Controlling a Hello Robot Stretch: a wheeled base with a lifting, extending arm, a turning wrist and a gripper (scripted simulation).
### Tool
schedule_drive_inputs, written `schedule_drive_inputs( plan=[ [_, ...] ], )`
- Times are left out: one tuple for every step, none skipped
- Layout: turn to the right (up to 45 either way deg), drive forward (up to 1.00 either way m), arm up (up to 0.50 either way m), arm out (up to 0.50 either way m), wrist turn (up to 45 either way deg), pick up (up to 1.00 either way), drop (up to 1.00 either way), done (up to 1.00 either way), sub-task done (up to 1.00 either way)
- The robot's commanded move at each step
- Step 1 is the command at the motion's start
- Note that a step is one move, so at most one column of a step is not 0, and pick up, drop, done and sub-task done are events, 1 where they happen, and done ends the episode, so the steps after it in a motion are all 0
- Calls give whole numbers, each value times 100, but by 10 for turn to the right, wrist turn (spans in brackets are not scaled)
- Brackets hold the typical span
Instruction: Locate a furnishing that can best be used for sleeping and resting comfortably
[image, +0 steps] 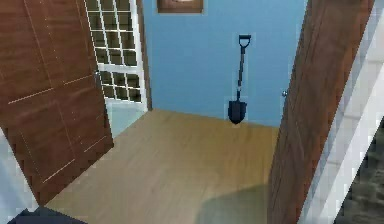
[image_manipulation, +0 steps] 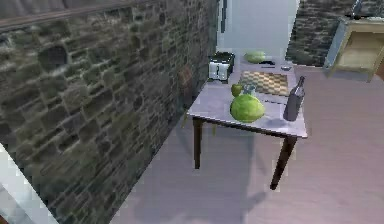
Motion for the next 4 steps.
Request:
schedule_drive_inputs(
  plan=[
    [0,10,0,0,0,0,0,0,0],
    [-210,0,0,0,0,0,0,0,0],
    [0,40,0,0,0,0,0,0,0],
    [390,0,0,0,0,0,0,0,0]
  ],
)
